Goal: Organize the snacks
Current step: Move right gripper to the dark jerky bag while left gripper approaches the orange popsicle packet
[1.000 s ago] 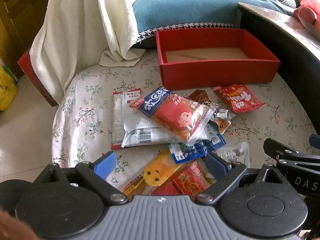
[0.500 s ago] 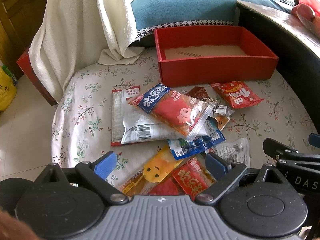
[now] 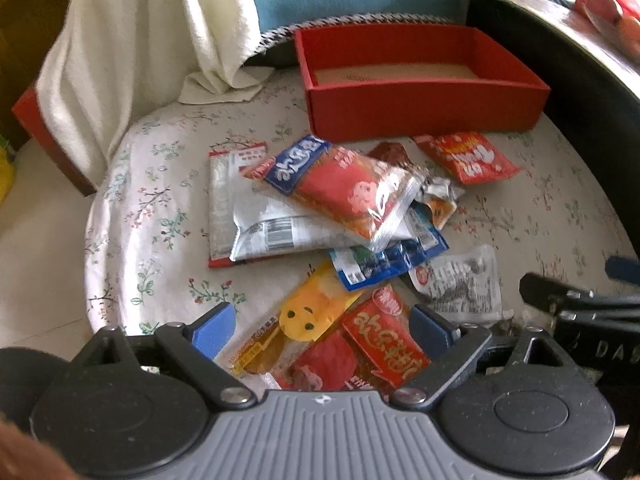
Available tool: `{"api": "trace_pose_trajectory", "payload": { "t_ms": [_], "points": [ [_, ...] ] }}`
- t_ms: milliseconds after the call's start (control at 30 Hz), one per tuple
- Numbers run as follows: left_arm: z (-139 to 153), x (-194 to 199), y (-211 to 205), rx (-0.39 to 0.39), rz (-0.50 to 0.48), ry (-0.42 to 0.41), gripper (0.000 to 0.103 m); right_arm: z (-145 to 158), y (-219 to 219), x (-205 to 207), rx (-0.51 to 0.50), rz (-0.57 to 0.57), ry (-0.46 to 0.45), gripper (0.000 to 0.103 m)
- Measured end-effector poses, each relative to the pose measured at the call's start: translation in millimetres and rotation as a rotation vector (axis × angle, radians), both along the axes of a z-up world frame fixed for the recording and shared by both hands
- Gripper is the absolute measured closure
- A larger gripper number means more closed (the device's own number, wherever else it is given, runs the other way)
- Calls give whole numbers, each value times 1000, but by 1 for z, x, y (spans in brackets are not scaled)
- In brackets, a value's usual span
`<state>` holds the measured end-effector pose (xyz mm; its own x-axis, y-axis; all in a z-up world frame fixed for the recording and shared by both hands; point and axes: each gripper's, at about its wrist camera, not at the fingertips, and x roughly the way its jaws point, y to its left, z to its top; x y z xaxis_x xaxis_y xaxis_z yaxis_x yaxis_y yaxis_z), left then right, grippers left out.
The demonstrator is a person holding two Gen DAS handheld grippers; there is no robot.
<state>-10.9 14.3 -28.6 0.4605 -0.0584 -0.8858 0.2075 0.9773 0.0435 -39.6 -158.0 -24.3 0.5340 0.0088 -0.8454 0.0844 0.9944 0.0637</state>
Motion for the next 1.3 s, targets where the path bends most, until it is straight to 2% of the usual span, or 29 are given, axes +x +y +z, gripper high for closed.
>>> {"api": "trace_pose_trajectory", "payload": {
  "t_ms": [167, 400, 533, 633, 767, 900, 1100, 1200, 1300],
  "points": [
    [-15, -4, -4, -20, -123, 80, 15, -9, 0, 5, -46, 95, 87, 0],
    [-34, -9, -12, 58, -261, 127, 15, -29, -9, 7, -128, 265, 205, 0],
    [-41, -6, -13, 95, -345, 152, 15, -40, -9, 12, -183, 430, 244, 0],
    [-49, 0, -14, 103, -389, 178, 15, -50, -4, 17, -189, 534, 257, 0],
    [-51, 4, -17, 115, -446, 164, 12, -61, 5, 25, -147, 658, 277, 0],
    [-50, 8, -13, 90, -467, 167, 11, -66, 14, 29, -135, 772, 256, 0],
    [-46, 13, -1, 54, -443, 197, 11, -57, 38, 23, -224, 952, 216, 0],
    [-45, 14, 5, 29, -439, 211, 11, -58, 53, 17, -253, 1079, 252, 0],
    [-45, 14, 4, 26, -455, 210, 9, -72, 68, 19, -252, 1121, 285, 0]
  ]
}}
